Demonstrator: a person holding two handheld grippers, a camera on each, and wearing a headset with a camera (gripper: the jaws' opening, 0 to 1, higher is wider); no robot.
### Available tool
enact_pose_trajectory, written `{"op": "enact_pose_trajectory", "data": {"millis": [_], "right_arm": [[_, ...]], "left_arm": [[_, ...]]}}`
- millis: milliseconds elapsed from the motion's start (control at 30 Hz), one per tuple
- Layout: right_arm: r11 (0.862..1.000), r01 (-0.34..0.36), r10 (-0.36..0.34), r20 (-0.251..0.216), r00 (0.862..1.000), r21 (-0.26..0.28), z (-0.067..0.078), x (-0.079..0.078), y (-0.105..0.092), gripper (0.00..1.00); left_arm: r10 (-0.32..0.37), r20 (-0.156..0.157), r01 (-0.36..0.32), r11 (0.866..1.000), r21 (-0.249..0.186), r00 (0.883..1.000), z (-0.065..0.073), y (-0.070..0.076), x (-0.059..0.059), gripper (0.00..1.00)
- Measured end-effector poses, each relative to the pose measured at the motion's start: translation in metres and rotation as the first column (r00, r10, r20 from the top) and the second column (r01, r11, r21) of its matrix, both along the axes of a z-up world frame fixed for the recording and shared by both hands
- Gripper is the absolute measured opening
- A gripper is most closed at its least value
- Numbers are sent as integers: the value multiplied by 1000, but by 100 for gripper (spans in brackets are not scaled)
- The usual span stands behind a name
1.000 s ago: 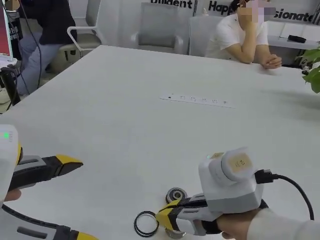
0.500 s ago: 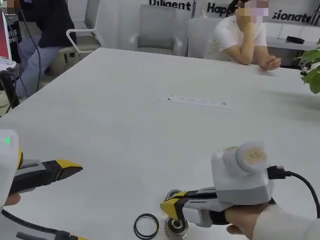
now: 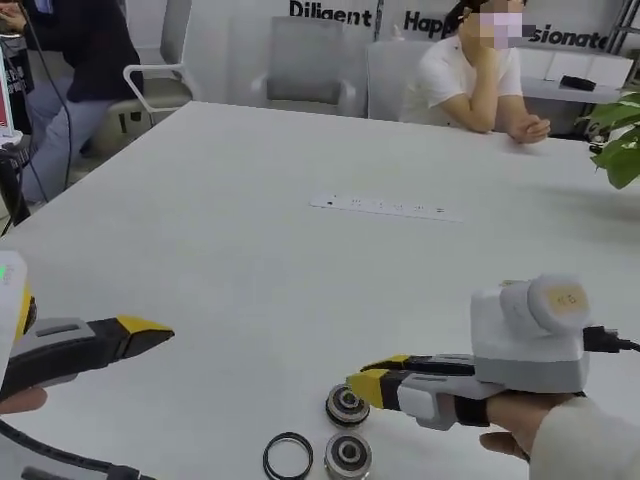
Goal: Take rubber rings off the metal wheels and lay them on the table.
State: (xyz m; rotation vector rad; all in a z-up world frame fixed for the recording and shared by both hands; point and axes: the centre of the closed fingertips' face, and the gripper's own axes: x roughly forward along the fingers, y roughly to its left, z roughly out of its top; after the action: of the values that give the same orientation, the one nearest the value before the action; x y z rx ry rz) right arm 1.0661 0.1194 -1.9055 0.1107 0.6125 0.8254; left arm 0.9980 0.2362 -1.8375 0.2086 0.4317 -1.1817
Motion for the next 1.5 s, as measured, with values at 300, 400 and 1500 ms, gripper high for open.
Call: {"op": "enact_pose_trajectory", "data": {"millis": [300,400,1500], "right_arm": [[999,53,-53,-14,998,0,-4,5,-15,13],[998,64,-64,-21,998,-8,-7,6,-19,13],[984,-1,-10,-63,998,-176,-42,-6,-28,13]], "left_arm": [[-93,79,95,995,-13,992,36,-29,3,98],[-117,120,118,993,-1,986,46,-37,11,98],[-101,51,99,994,46,994,-53,-106,92,47]]}}
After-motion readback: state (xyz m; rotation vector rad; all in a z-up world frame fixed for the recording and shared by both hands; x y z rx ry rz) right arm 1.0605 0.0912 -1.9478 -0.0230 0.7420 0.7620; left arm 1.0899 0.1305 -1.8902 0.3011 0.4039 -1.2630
